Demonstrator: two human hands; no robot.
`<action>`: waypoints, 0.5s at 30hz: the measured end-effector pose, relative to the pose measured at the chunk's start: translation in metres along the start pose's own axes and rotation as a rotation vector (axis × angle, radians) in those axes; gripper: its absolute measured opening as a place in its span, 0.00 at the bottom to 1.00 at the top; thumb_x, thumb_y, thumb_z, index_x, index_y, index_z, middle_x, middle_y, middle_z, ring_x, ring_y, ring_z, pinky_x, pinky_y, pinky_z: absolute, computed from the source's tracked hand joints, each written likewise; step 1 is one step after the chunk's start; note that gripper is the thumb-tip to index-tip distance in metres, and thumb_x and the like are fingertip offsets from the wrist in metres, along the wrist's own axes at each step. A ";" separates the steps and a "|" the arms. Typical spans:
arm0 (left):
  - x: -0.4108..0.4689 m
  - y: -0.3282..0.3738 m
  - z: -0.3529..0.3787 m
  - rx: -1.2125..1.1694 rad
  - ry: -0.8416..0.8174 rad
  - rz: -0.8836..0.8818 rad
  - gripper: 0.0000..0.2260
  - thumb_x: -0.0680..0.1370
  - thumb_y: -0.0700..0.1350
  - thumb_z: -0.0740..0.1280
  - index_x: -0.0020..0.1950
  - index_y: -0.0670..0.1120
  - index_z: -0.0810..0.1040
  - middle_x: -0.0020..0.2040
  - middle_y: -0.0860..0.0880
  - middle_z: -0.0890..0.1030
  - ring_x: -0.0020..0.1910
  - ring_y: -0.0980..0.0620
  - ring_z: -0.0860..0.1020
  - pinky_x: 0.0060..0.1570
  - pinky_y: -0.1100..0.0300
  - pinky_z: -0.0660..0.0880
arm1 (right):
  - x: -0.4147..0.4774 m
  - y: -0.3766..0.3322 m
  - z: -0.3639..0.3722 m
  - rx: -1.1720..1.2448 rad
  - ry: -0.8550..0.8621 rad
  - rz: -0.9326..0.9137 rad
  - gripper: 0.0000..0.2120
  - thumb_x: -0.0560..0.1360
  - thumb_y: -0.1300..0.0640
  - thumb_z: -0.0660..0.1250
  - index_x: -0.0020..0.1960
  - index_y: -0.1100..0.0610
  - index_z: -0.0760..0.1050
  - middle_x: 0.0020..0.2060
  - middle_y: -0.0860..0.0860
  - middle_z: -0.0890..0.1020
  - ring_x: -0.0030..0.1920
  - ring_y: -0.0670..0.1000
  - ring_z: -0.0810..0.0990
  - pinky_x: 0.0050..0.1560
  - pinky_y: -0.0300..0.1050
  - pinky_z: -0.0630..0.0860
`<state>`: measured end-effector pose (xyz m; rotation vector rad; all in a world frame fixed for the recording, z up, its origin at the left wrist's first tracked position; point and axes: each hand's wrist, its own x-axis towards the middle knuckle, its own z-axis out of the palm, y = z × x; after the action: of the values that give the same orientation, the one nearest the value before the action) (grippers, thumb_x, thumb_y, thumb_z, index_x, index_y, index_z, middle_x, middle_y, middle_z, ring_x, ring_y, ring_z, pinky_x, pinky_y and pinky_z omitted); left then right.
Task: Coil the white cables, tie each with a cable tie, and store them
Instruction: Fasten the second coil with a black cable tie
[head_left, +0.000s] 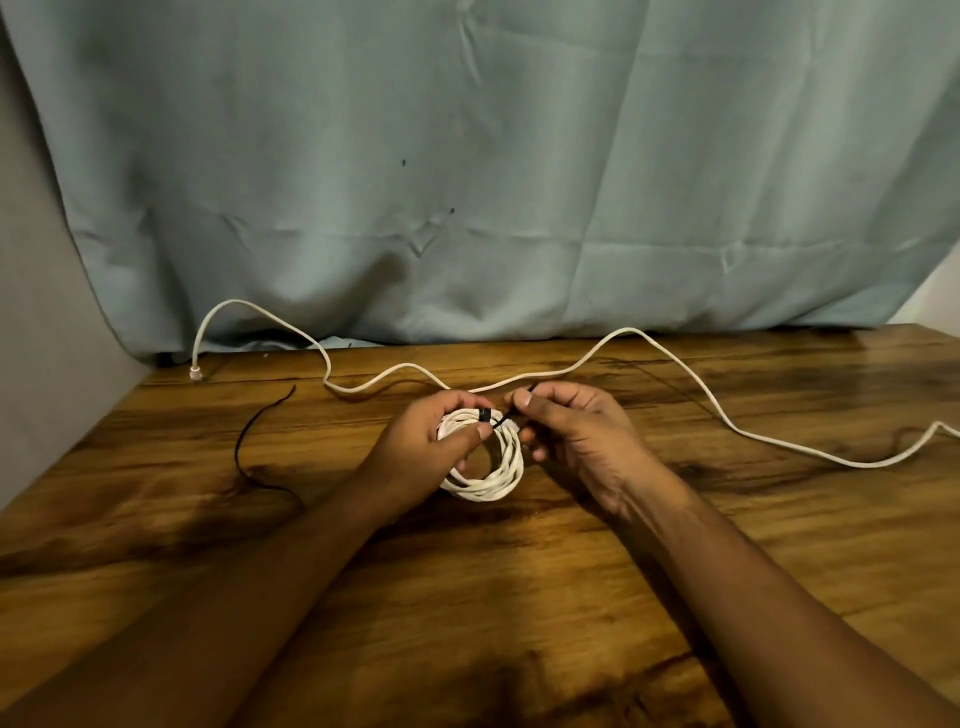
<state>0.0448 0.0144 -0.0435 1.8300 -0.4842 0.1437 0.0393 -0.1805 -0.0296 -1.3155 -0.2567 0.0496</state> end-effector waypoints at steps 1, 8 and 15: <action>0.000 -0.001 0.000 0.008 0.008 0.008 0.08 0.81 0.40 0.70 0.58 0.49 0.82 0.46 0.46 0.85 0.33 0.52 0.77 0.33 0.59 0.76 | -0.001 -0.001 0.001 -0.019 0.002 -0.004 0.04 0.78 0.62 0.70 0.45 0.61 0.83 0.40 0.58 0.83 0.30 0.46 0.78 0.25 0.35 0.71; 0.001 -0.006 0.003 0.075 0.100 0.030 0.07 0.80 0.41 0.70 0.57 0.49 0.82 0.43 0.46 0.85 0.31 0.56 0.77 0.32 0.60 0.75 | -0.003 -0.006 0.004 0.054 -0.041 0.049 0.11 0.80 0.66 0.67 0.61 0.66 0.81 0.49 0.59 0.86 0.37 0.49 0.85 0.32 0.40 0.83; 0.000 -0.005 0.006 0.096 0.147 0.034 0.06 0.80 0.41 0.70 0.55 0.49 0.82 0.41 0.49 0.85 0.29 0.59 0.76 0.31 0.61 0.76 | -0.003 -0.003 0.012 0.107 0.076 0.045 0.13 0.77 0.69 0.70 0.61 0.66 0.79 0.42 0.59 0.86 0.35 0.50 0.85 0.32 0.41 0.83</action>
<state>0.0461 0.0098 -0.0498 1.8891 -0.4113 0.3270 0.0335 -0.1709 -0.0245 -1.2143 -0.1581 0.0507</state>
